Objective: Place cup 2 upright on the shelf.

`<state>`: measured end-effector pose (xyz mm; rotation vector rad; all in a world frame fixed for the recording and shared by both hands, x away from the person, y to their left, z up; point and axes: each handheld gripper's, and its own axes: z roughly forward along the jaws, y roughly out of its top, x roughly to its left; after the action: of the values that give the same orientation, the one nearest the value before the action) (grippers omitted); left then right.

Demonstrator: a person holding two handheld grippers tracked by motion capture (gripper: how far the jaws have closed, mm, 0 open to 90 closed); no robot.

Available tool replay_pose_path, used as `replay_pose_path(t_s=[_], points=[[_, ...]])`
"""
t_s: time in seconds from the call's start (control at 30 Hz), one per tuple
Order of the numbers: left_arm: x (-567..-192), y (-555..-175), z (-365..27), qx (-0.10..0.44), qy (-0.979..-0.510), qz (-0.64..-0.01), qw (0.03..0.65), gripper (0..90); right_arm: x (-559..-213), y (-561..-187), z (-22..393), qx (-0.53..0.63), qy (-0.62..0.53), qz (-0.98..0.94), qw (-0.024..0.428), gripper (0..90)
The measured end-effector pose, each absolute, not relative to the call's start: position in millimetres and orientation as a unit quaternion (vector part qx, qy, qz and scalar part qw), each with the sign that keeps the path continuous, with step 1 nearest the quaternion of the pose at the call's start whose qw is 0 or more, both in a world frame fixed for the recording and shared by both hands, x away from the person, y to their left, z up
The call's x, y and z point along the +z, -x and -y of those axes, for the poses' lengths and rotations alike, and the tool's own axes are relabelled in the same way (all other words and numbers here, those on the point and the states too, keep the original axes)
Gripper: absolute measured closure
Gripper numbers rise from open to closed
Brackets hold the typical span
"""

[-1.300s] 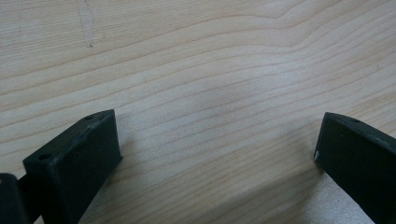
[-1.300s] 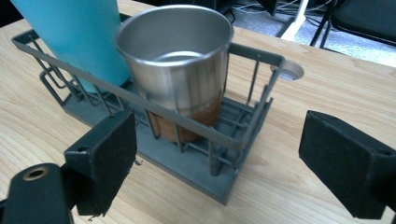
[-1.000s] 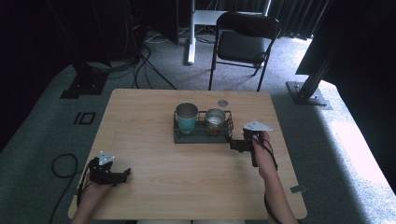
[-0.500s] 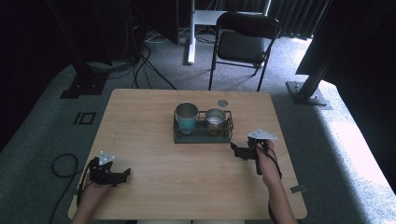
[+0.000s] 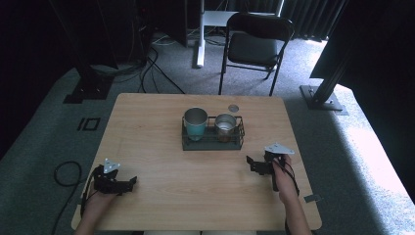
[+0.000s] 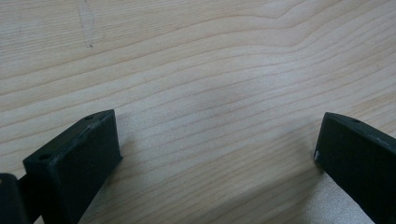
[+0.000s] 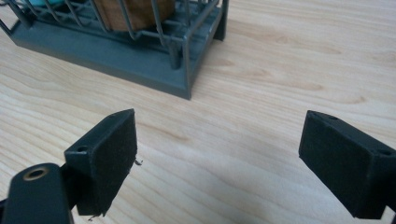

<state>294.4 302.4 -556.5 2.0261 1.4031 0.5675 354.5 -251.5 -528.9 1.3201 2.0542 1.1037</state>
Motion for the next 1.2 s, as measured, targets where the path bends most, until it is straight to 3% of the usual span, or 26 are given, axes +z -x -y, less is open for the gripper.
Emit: replay_pose_path(t_s=[1.2], points=[[-556, -294, -302, 0.214, -0.764, -0.529, 0.301, 0.7, -548, -306, 276, 0.357, -0.52, -0.74, 0.234, 11.2]])
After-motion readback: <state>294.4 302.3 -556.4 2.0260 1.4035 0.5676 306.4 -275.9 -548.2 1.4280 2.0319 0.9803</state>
